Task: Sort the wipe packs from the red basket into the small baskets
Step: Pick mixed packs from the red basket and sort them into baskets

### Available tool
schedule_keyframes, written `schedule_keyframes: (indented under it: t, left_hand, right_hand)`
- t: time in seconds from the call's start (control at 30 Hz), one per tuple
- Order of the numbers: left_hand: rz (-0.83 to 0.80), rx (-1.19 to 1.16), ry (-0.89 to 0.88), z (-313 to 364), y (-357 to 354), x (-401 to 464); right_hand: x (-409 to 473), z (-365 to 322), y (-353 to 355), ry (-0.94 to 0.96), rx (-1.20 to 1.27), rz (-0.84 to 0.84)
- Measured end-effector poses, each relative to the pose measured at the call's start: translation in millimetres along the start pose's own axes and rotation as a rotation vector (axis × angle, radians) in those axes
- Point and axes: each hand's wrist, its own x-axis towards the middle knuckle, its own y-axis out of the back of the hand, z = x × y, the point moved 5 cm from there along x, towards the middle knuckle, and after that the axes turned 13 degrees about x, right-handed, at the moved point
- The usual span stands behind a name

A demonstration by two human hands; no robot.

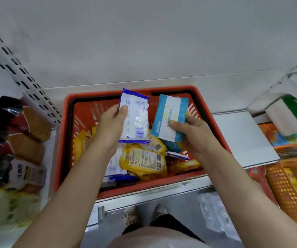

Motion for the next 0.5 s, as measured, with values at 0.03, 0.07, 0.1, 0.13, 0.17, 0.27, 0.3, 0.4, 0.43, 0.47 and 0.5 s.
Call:
schedule_keyframes:
  t: [0.03, 0.07, 0.1, 0.13, 0.17, 0.27, 0.3, 0.4, 0.43, 0.47, 0.5]
  left_hand:
    - [-0.022, 0.003, -0.004, 0, -6, -5]
    - [-0.053, 0.000, -0.019, 1, -14, -11]
    - [-0.087, -0.005, -0.039, 3, -22, -19]
    - [-0.116, -0.006, -0.057, 5, -30, -27]
    - [-0.131, 0.002, -0.071, 8, -39, -36]
    - [-0.124, 0.040, -0.101, 16, -76, -65]
    - [-0.131, 0.046, -0.114, 18, -93, -78]
    - [-0.180, 0.060, -0.137, 15, -158, -123]
    - [-0.209, 0.050, -0.134, 10, -184, -141]
    - [-0.249, 0.028, -0.118, 3, -212, -161]
    - [-0.293, 0.009, -0.095, -5, -239, -182]
  right_hand:
    - [-9, -2, 7, 0.027, -0.004, 0.014]
    - [-18, -5, 14, 0.058, -0.009, 0.029]
    - [-26, -9, 23, 0.094, -0.013, 0.042]
    - [-36, -13, 31, 0.130, -0.010, 0.051]
    - [-46, -19, 40, 0.163, -0.002, 0.054]
    - [-80, -31, 74, 0.236, 0.008, 0.079]
    - [-93, -35, 89, 0.253, 0.011, 0.093]
    - [-135, -42, 147, 0.291, 0.013, 0.135]
    - [-151, -42, 172, 0.303, 0.019, 0.161]
    - [-167, -42, 199, 0.319, 0.035, 0.192]
    - [-183, -42, 227, 0.337, 0.056, 0.225]
